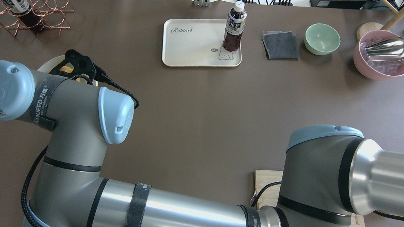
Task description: Place donut on tray
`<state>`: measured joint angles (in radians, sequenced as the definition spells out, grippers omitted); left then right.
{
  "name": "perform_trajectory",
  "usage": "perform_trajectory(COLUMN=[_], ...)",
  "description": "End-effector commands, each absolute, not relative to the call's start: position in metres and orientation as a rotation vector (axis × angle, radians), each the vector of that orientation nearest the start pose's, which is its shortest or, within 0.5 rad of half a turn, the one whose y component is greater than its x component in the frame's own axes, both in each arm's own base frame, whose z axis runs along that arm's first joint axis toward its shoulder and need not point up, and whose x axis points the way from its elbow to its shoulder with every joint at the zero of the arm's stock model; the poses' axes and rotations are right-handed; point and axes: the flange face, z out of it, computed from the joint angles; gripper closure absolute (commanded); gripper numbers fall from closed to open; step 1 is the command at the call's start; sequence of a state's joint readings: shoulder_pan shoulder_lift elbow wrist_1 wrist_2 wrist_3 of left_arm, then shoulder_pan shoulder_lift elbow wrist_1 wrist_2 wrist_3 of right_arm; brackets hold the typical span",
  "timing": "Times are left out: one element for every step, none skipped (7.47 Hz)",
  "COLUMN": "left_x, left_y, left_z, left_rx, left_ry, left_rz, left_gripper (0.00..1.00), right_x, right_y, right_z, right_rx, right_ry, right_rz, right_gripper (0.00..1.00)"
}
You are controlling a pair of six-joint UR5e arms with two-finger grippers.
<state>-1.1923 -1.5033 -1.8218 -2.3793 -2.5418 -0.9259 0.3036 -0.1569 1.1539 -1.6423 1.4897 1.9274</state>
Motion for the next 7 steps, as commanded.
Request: perform_trajectory(left_x=[0.13,0.133,0.137,0.14,0.144,0.148,0.152], left_y=[-0.444,-0.442,-0.442,-0.444,-0.444,-0.445,-0.448], left_z=[0.458,0.456,0.455,0.451,0.449,0.446,0.44], left_rx=[0.175,0.172,0.168,0.169,0.167,0.146,0.137], left_ry=[1.25,1.253,1.255,1.258,1.261,1.267,1.274], left_rz=[0.021,0.029,0.036,0.042,0.05,0.028,0.02], left_gripper=[0.33,0.33,0.35,0.37,0.39,0.52,0.67], right_x=[-0.696,-0.698,-0.701,-0.701,-0.702,-0.703,-0.704], right_y=[-0.365,-0.366,-0.367,-0.366,-0.363,-0.362,-0.36], right_z=[-0.127,-0.13,-0.129,-0.129,-0.129,-0.129,-0.129], right_rx=[0.049,0.05,0.05,0.049,0.047,0.047,0.044], right_ry=[-0.949,-0.969,-0.973,-0.974,-0.974,-0.974,-0.974], right_rz=[0.651,0.65,0.65,0.649,0.646,0.643,0.641], right_gripper=[1.0,1.0,1.0,1.0,1.0,1.0,1.0])
